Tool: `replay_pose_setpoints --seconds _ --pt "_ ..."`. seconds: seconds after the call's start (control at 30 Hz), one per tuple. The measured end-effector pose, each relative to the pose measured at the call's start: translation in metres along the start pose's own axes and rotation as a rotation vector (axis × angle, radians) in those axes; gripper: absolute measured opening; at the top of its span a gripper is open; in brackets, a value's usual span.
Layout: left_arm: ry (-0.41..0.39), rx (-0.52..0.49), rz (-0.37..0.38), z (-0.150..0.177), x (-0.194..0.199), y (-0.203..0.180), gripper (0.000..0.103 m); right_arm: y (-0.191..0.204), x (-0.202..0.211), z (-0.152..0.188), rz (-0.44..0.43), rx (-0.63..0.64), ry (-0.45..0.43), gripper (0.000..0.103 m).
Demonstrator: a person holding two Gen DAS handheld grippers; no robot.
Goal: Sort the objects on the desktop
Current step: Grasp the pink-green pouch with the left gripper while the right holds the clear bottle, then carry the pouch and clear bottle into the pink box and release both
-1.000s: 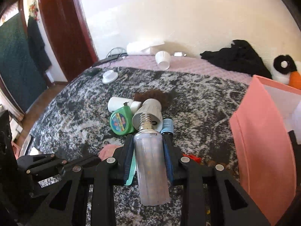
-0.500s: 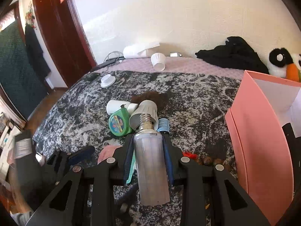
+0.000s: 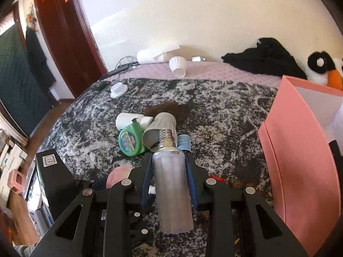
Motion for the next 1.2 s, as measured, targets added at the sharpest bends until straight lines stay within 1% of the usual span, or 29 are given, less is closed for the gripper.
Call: replay_pose_setpoints --seconds 0.2,0.37,0.53,0.7,0.83,0.97,1.1,1.2 --pt "-0.079 -0.003 0.013 -0.008 0.037 -0.007 0.078 0.005 0.017 -0.006 0.001 -0.006 -0.04 0.032" --pt "-0.145 -0.004 0.027 -0.016 0.068 -0.014 0.079 0.011 0.04 -0.011 0.005 -0.006 -0.079 0.032" --pt "-0.172 0.014 0.071 -0.025 0.089 -0.024 0.079 0.015 0.066 -0.011 0.023 -0.002 -0.108 0.033" --pt "-0.201 0.017 0.11 -0.032 0.111 -0.043 0.079 0.013 0.098 -0.01 0.063 0.004 -0.135 0.033" --pt "-0.222 0.014 0.147 -0.036 0.13 -0.067 0.079 0.008 0.131 -0.008 0.095 0.001 -0.169 0.033" --pt "-0.246 -0.011 0.181 -0.042 0.149 -0.097 0.079 -0.003 0.169 -0.001 0.139 -0.018 -0.21 0.033" --pt "-0.289 -0.062 0.224 -0.058 0.17 -0.136 0.079 -0.02 0.204 0.008 0.206 -0.045 -0.241 0.033" --pt "-0.33 -0.106 0.263 -0.075 0.187 -0.169 0.079 -0.035 0.233 0.017 0.287 -0.076 -0.27 0.033"
Point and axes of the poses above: each gripper's, at about its wrist camera, not at the fingertips, and x roughly against the way its jaws point, y to its left, z to its underside, the point moved 3 cm from there along -x, roughly the way its jaws point, and after that the axes turned 15 degrees about -z, right-handed, at the moved point
